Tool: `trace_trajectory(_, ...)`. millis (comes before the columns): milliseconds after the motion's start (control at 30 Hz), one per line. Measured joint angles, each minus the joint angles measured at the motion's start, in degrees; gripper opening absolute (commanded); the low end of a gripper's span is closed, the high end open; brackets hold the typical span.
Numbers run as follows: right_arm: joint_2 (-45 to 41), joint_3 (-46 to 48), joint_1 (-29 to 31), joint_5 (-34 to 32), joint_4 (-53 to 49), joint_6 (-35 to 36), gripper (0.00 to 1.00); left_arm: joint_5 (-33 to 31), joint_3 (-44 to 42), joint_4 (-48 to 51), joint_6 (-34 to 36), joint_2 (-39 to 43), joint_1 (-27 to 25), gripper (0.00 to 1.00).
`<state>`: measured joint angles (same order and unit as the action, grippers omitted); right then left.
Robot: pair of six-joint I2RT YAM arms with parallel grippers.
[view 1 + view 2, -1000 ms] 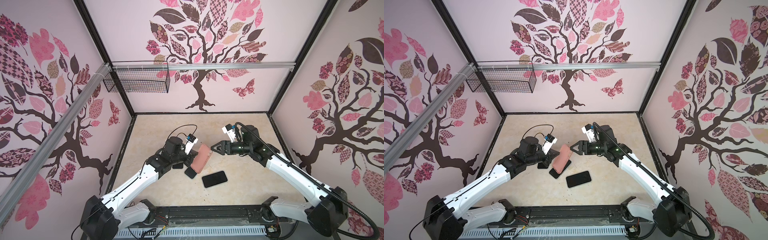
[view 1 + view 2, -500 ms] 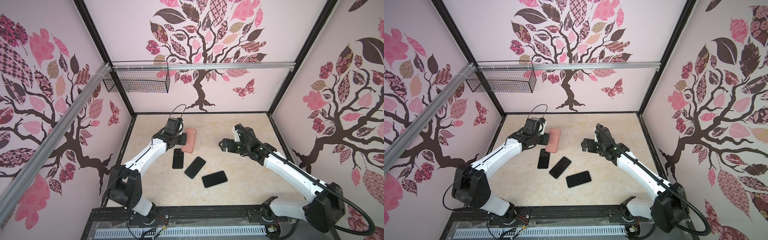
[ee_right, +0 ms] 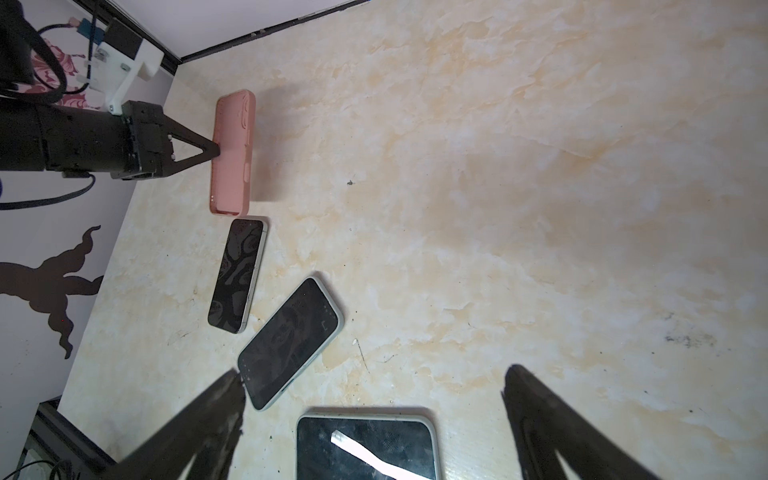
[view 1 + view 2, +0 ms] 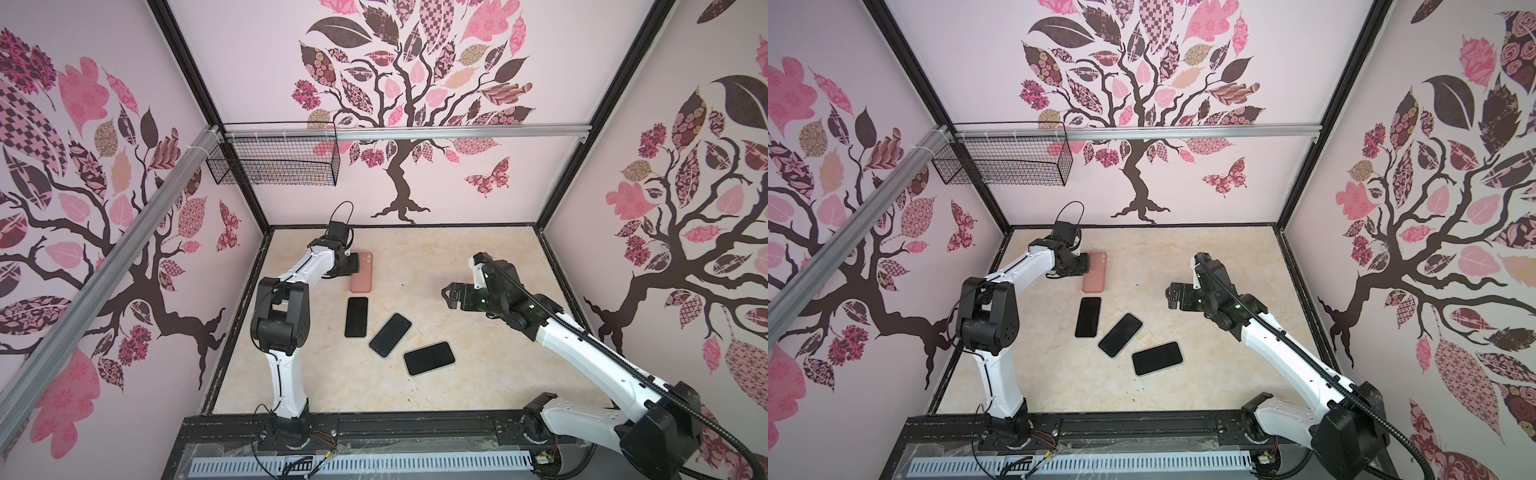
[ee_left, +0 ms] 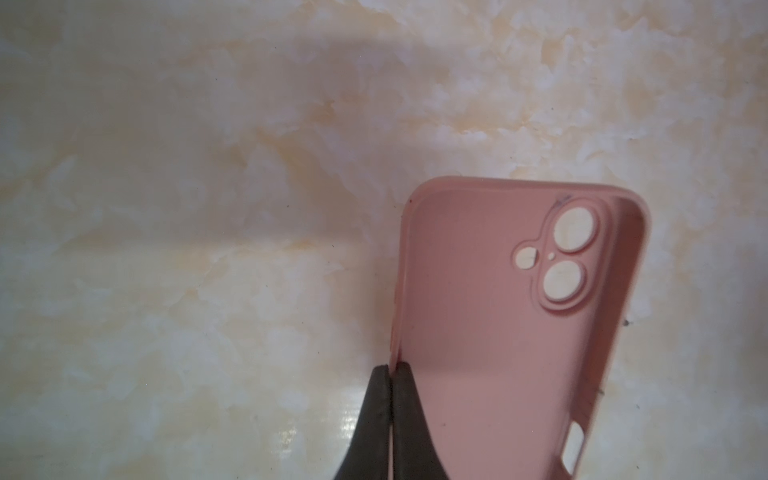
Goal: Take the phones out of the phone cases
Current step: 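Place the pink case farther from the robot with the left gripper while the right withdraws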
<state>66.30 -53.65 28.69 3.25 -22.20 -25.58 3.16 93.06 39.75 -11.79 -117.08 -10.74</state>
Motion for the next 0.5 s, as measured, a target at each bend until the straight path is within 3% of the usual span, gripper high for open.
trace_trajectory(500,0.00,0.15,0.00,1.07,-0.46,1.18,1.00,-2.05,12.61,6.05,1.70,-10.84,0.98,0.00)
